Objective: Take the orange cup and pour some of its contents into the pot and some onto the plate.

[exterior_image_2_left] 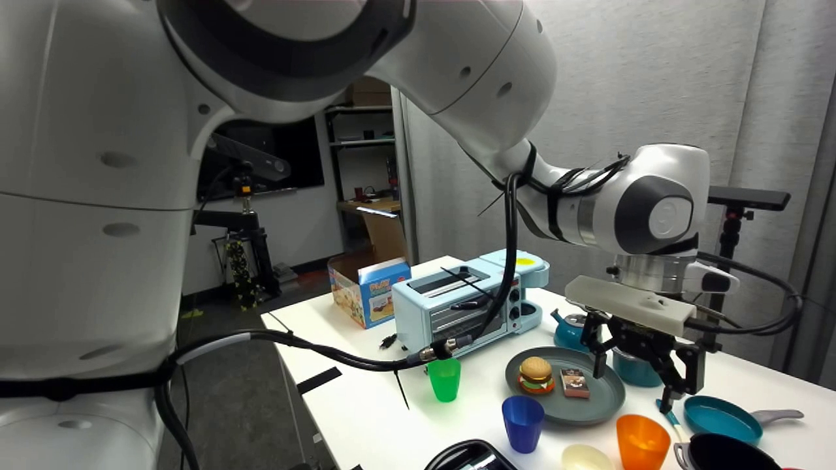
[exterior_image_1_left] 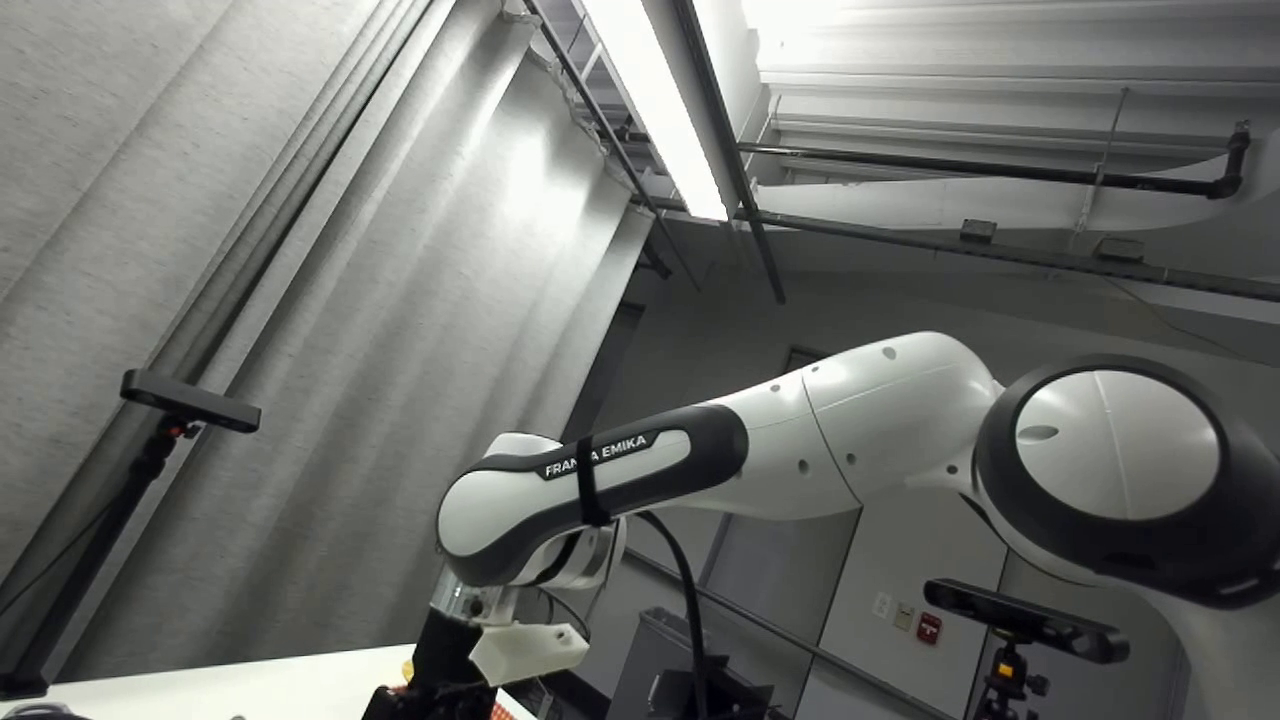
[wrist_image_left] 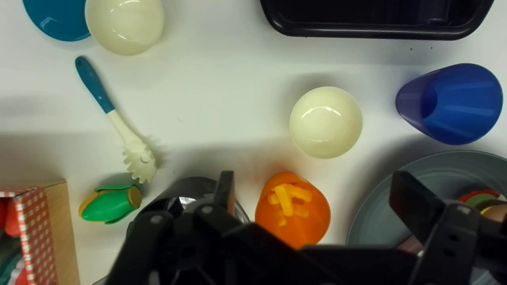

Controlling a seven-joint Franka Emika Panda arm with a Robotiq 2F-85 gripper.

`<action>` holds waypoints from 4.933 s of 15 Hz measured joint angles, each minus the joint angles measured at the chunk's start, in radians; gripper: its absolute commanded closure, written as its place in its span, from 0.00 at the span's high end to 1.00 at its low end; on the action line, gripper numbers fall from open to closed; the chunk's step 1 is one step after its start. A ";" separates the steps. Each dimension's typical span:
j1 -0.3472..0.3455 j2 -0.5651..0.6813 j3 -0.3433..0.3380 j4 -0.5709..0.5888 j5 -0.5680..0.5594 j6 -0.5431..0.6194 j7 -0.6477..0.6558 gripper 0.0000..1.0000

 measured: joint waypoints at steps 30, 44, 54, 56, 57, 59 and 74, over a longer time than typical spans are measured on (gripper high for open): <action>-0.060 0.178 -0.039 0.133 -0.113 0.053 -0.099 1.00; -0.061 0.179 -0.037 0.136 -0.113 0.052 -0.101 1.00; -0.055 0.187 -0.021 0.136 -0.114 0.060 -0.100 1.00; -0.054 0.197 -0.005 0.136 -0.112 0.068 -0.100 1.00; -0.053 0.203 0.004 0.136 -0.108 0.076 -0.100 1.00; -0.053 0.216 0.022 0.136 -0.091 0.094 -0.100 1.00; -0.053 0.297 0.063 0.136 0.072 0.209 -0.057 1.00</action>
